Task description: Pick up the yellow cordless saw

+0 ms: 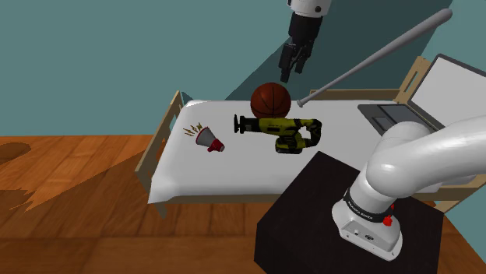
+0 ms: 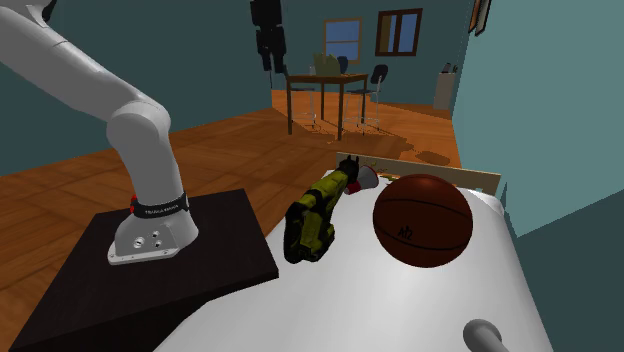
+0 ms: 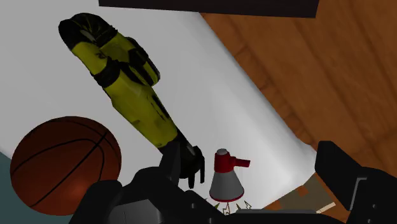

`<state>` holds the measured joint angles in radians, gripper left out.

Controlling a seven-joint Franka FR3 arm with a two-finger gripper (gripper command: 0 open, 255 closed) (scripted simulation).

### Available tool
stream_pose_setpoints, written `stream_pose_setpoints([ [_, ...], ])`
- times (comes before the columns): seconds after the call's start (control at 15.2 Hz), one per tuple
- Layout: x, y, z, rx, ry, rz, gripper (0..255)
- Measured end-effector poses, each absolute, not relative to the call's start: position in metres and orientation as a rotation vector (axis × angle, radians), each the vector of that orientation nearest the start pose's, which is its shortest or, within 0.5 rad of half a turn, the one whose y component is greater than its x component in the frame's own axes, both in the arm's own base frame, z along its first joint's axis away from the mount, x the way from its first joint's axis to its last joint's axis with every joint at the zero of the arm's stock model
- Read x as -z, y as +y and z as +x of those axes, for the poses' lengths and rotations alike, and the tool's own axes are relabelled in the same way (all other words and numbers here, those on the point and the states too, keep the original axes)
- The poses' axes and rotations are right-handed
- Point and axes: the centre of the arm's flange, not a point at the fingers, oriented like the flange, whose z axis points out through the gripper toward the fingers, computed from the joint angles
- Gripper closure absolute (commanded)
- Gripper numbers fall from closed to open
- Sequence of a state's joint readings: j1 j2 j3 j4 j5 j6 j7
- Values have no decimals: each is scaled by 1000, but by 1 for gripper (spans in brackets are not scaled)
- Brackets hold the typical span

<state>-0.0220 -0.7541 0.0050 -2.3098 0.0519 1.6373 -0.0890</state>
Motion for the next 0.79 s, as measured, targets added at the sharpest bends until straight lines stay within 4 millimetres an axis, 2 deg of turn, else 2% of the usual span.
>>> stream_pose_setpoints([
  [0.2,-597,-8,331,119,-147,-3095,0],
  [0.79,-501,-47,386,40,-450,-3088,0],
])
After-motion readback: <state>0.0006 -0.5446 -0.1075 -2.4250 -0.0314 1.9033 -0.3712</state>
